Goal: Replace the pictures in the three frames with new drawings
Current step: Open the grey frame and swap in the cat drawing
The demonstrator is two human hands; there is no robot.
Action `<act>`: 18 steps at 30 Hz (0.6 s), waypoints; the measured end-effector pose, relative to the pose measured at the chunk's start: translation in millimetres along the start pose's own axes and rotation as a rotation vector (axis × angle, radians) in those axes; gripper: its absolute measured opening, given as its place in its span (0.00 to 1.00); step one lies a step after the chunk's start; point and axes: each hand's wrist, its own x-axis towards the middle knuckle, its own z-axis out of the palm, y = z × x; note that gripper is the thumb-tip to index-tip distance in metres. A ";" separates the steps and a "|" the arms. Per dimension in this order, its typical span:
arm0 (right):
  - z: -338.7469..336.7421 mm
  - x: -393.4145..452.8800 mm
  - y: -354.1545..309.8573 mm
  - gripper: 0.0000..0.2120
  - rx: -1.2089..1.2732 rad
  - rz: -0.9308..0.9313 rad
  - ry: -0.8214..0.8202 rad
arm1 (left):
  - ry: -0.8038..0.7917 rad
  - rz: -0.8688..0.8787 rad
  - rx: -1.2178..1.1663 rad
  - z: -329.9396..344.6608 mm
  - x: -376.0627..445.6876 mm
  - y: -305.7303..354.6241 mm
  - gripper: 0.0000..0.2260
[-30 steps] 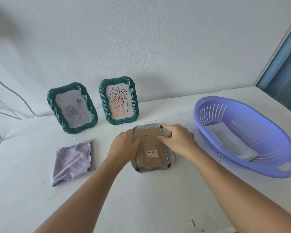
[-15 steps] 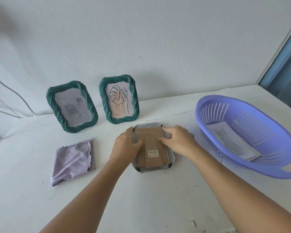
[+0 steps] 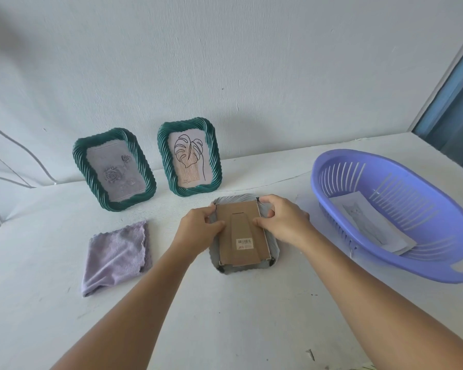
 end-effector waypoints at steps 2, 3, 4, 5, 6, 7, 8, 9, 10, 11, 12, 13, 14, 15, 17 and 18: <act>0.7 1.0 -0.1 0.27 0.009 0.009 -0.003 | 0.002 -0.010 -0.038 -0.1 0.8 -0.8 0.27; 1.0 1.1 -0.3 0.27 0.012 0.012 -0.003 | 0.011 -0.019 -0.057 -0.3 0.6 -1.2 0.26; 1.1 1.1 -0.4 0.27 0.014 0.014 -0.004 | 0.019 -0.032 -0.069 -0.4 0.8 -2.0 0.26; 1.0 1.2 -0.6 0.27 0.016 0.016 -0.003 | 0.018 -0.040 -0.081 -0.1 1.0 -2.2 0.26; 0.6 0.9 -0.6 0.27 0.017 0.016 -0.002 | 0.014 -0.041 -0.096 0.2 0.6 -1.3 0.26; 0.4 0.9 -0.7 0.27 0.018 0.017 -0.002 | 0.009 -0.037 -0.118 0.5 -0.5 -0.2 0.26; 0.1 0.8 -0.7 0.27 0.019 0.019 -0.004 | 0.013 -0.035 -0.132 0.8 -1.6 0.6 0.26; 0.1 0.8 -0.7 0.26 0.021 0.021 -0.006 | 0.018 -0.031 -0.144 1.4 -1.8 0.3 0.26; 0.0 0.7 -0.6 0.26 0.022 0.023 -0.007 | 0.020 -0.028 -0.150 1.8 -1.5 -0.4 0.26; 0.0 0.7 -0.4 0.26 0.024 0.024 -0.007 | 0.019 -0.027 -0.157 2.2 -1.0 -1.4 0.26; -0.3 0.8 -0.3 0.26 0.026 0.024 -0.009 | 0.015 -0.031 -0.161 2.4 -0.1 -2.7 0.26; -0.5 1.0 -0.3 0.26 0.029 0.024 -0.011 | 0.013 -0.031 -0.162 2.6 1.5 -4.8 0.26; -0.7 0.9 -0.7 0.26 0.032 0.025 -0.014 | 0.011 -0.027 -0.155 2.3 2.2 -4.9 0.26; -0.9 1.0 -1.1 0.26 0.036 0.026 -0.015 | 0.012 -0.023 -0.147 2.7 2.4 -4.3 0.26; -1.1 1.0 -0.8 0.25 0.043 0.028 -0.016 | 0.024 -0.023 -0.127 4.0 2.2 -3.7 0.25; -1.3 0.7 -0.6 0.25 0.046 0.026 -0.016 | 0.032 -0.022 -0.126 4.5 2.4 -4.9 0.25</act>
